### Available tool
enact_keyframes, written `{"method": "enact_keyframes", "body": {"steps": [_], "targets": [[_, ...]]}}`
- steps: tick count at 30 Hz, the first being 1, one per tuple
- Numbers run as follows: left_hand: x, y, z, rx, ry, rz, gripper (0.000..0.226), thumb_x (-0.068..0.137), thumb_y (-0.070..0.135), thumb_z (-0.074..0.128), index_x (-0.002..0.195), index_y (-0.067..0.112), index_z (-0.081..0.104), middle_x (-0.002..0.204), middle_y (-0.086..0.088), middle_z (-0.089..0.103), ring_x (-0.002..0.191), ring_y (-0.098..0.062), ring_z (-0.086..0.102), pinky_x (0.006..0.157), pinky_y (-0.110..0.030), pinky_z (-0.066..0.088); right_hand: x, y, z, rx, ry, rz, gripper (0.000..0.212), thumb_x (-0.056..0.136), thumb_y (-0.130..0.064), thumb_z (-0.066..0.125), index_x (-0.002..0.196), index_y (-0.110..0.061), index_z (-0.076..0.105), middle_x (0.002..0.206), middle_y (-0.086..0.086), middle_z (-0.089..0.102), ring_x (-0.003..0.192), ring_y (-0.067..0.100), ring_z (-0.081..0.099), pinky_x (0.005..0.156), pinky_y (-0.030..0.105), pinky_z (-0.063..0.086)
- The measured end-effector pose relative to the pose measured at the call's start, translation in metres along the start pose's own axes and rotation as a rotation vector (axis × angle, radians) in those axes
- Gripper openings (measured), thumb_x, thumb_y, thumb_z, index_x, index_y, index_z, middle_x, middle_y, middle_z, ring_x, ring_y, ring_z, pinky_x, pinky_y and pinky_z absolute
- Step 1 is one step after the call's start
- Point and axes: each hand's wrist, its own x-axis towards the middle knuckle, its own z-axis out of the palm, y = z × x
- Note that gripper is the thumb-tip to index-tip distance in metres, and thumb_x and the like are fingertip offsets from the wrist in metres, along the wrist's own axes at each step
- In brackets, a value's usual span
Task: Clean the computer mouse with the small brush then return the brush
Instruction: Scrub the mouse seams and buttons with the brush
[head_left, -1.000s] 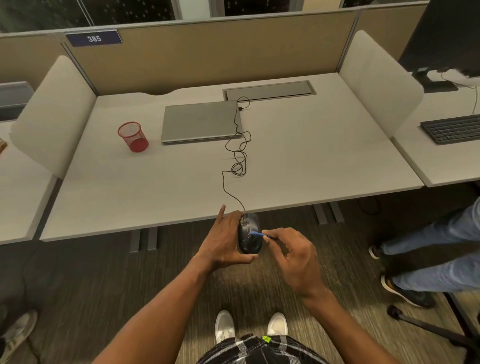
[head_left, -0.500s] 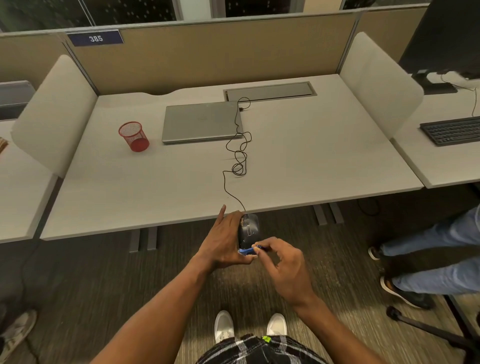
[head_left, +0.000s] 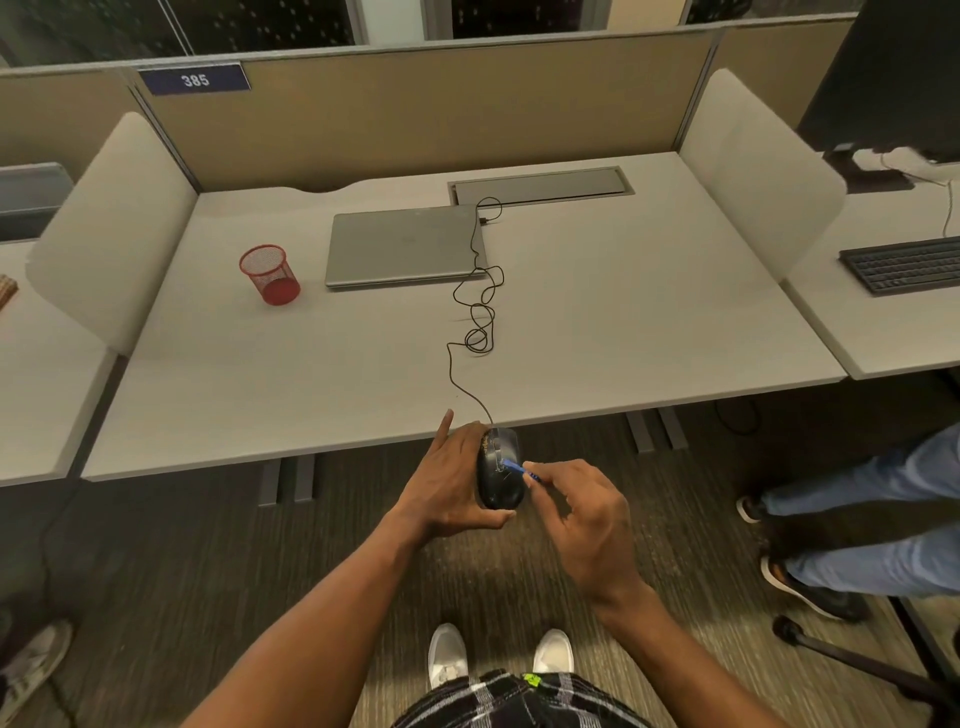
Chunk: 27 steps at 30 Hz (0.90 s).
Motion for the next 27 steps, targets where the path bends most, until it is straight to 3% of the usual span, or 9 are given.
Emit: {"method": "enact_keyframes", "body": {"steps": [6,14,18,23,27], "targets": [[0.000,-0.001,0.000,-0.002,0.004,0.002,0.127,0.067,0.094,0.063,0.153,0.009,0.026,0.148,-0.010,0.050,0.144,-0.024,0.044,0.130,-0.053,0.003,-0.012,-0.008,0.010,-0.098,-0.132,-0.241,0.023,0.087,-0.017,0.079,0.109,-0.016,0.073,0.095,-0.001,0.075,0.086,0.010,0.065,0.076,0.030,0.056],[-0.003,0.000,-0.001,0.001,0.015,0.002,0.120,0.069,0.087,0.066,0.152,0.009,0.028,0.147,-0.008,0.050,0.143,-0.024,0.044,0.130,-0.051,0.003,-0.011,-0.006,0.013,0.123,-0.129,0.051,0.020,0.099,-0.033,0.061,0.108,-0.020,0.072,0.097,-0.006,0.071,0.089,0.006,0.065,0.074,0.033,0.058],[-0.003,0.003,-0.003,0.021,0.024,0.009,0.122,0.069,0.087,0.067,0.152,0.006,0.030,0.146,-0.010,0.051,0.142,-0.023,0.045,0.131,-0.050,0.002,-0.005,-0.002,0.010,0.148,-0.037,0.147,0.011,0.096,-0.020,0.070,0.106,-0.018,0.073,0.096,-0.006,0.072,0.089,0.007,0.067,0.073,0.032,0.060],[-0.002,0.003,-0.006,-0.007,0.020,0.005,0.120,0.069,0.088,0.068,0.151,0.010,0.030,0.145,-0.007,0.051,0.141,-0.022,0.046,0.130,-0.050,0.000,0.000,0.002,0.001,0.218,0.146,0.301,0.012,0.093,-0.011,0.074,0.104,-0.017,0.073,0.091,-0.006,0.073,0.086,0.001,0.070,0.071,0.019,0.059],[-0.003,0.003,-0.008,-0.030,0.036,0.015,0.117,0.069,0.084,0.072,0.151,0.011,0.032,0.144,-0.006,0.053,0.140,-0.021,0.047,0.131,-0.049,-0.001,0.001,0.009,-0.008,0.180,0.210,0.306,0.016,0.093,-0.008,0.072,0.107,-0.015,0.073,0.094,-0.002,0.073,0.087,0.005,0.070,0.072,0.018,0.058]]}}
